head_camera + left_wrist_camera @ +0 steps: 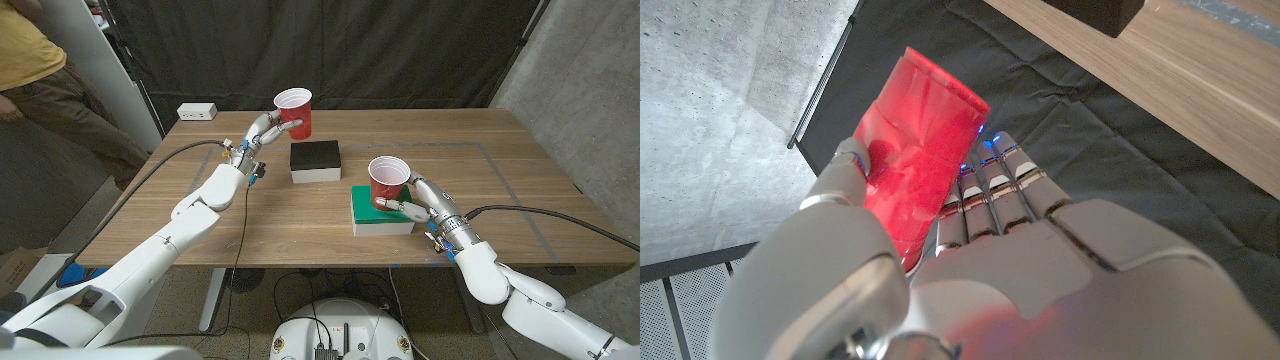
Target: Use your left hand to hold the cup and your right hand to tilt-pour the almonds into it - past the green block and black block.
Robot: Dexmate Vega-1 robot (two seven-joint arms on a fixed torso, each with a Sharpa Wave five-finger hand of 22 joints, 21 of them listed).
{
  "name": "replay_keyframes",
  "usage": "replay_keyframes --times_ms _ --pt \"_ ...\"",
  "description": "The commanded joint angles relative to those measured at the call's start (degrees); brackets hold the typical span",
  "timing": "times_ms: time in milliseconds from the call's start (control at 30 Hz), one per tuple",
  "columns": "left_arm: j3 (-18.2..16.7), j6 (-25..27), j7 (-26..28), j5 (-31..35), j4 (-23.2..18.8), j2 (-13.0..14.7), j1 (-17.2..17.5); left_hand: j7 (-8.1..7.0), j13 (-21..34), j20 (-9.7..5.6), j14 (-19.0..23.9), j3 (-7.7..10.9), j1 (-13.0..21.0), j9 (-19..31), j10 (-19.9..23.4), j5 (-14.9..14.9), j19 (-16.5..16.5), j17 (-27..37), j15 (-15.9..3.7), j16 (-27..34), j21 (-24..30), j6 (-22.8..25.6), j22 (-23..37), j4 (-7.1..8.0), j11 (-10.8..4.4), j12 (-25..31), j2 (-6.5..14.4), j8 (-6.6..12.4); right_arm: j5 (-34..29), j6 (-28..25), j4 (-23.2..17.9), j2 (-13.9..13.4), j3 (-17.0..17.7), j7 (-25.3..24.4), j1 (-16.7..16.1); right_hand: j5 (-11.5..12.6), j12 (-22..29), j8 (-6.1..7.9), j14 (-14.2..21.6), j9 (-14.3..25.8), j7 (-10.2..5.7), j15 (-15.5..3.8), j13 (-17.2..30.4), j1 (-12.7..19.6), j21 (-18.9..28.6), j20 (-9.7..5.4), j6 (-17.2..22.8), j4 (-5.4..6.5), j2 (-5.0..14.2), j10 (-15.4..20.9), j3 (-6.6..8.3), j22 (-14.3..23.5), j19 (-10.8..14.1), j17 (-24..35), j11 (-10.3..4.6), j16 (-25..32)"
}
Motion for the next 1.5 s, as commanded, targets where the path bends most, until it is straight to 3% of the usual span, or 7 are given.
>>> replay_keyframes --times_ms 33,133,433,500,667,1133,1500 --pt "0.06 0.8 0.19 0.19 -0.27 0.21 -0.05 0.03 0.14 -1.59 0.5 -0.04 0.74 0.23 0.49 0.18 0.58 0.26 -2.96 -0.04 -0.22 0.48 0.35 0.05 -0.15 -0.24 -0.03 -0.03 0.33 2.44 2.06 0.54 -1.49 -0.63 2.16 0.39 0.71 0.58 1.5 0.21 -0.11 -0.54 0.33 0.78 0.62 -0.12 1.38 0.37 0.0 1.56 0.01 0.2 1.53 0.06 -0.13 0.76" --pt "0.11 0.98 0.15 0.21 -0.33 0.25 -0.09 0.03 0.14 -1.58 0.5 -0.08 0.78 0.24 0.54 0.18 0.59 0.27 -2.96 -0.04 -0.24 0.55 0.35 0.07 -0.18 -0.25 0.01 -0.03 0.62 3.36 2.76 0.98 -1.63 -1.36 2.35 0.41 1.02 1.07 2.68 0.23 -0.51 -0.78 0.33 1.19 0.88 -0.17 2.84 0.31 0.04 2.76 0.11 0.21 2.57 0.08 -0.33 1.2" --pt "0.38 1.05 0.15 0.38 -0.28 0.03 -0.47 0.1 0.16 -1.58 0.65 -0.11 0.92 0.25 0.65 0.2 0.67 0.28 -2.85 -0.01 -0.24 0.69 0.35 0.08 -0.1 -0.27 0.16 -0.03 -1.02 7.72 5.44 2.62 -1.67 -7.04 1.89 0.46 2.83 4.36 11.82 0.33 -2.52 -3.28 0.33 4.69 3.18 -1.8 12.61 0.04 0.72 12.46 0.93 0.36 11.78 0.51 -1.74 4.77" --pt "0.45 1.04 0.15 0.39 -0.22 -0.08 -0.55 0.1 0.16 -1.53 0.7 -0.13 0.91 0.25 0.69 0.2 0.68 0.29 -2.84 0.0 -0.25 0.71 0.36 0.13 -0.09 -0.27 0.22 -0.04 -1.39 8.6 6.01 2.95 -1.78 -7.91 1.87 0.47 3.12 5.4 15.18 0.32 -3.49 -4.54 0.32 5.73 3.95 -3.0 15.66 0.01 0.91 15.09 1.12 0.44 14.67 0.82 -2.35 6.17" --pt "0.58 0.96 0.2 0.35 -0.12 -0.3 -0.6 0.16 0.17 -1.54 0.91 -0.07 0.97 0.25 0.73 0.23 0.76 0.28 -2.93 0.03 -0.24 0.85 0.36 0.16 -0.19 -0.3 0.35 -0.03 -1.83 9.18 6.37 3.36 -1.97 -8.44 1.61 0.33 3.63 6.93 19.08 0.29 -4.74 -5.98 0.33 7.29 4.99 -3.94 20.2 0.02 0.93 19.47 1.2 0.54 18.54 1.37 -3.29 7.92" --pt "0.24 1.18 0.72 0.28 -1.08 0.11 0.47 0.25 0.19 -1.42 1.17 -0.01 1.08 0.27 1.28 0.27 1.01 0.24 -2.88 -0.05 -0.22 1.2 0.36 0.2 0.04 -0.23 0.5 -0.02 -1.63 10.89 7.28 4.32 -2.35 -8.6 1.7 -0.03 3.73 8.22 23.16 0.21 -6.1 -7.4 0.35 9.63 6.02 -5.26 24.35 -0.1 1.41 23.28 1.45 0.7 22.07 2.41 -4.32 10.08" --pt "0.25 0.68 0.46 0.04 -0.8 0.05 0.56 0.27 0.2 -1.36 1.28 0.0 1.12 0.28 1.39 0.28 1.2 0.22 -2.86 -0.11 -0.2 1.37 0.37 0.2 -0.24 -0.28 0.52 -0.03 -1.17 10.79 5.36 4.58 -0.76 -8.93 0.86 -0.16 3.62 8.29 24.18 0.19 -5.81 -7.3 0.36 9.83 6.39 -5.14 24.83 0.17 1.67 24.07 1.39 0.75 23.16 2.79 -4.25 10.67"
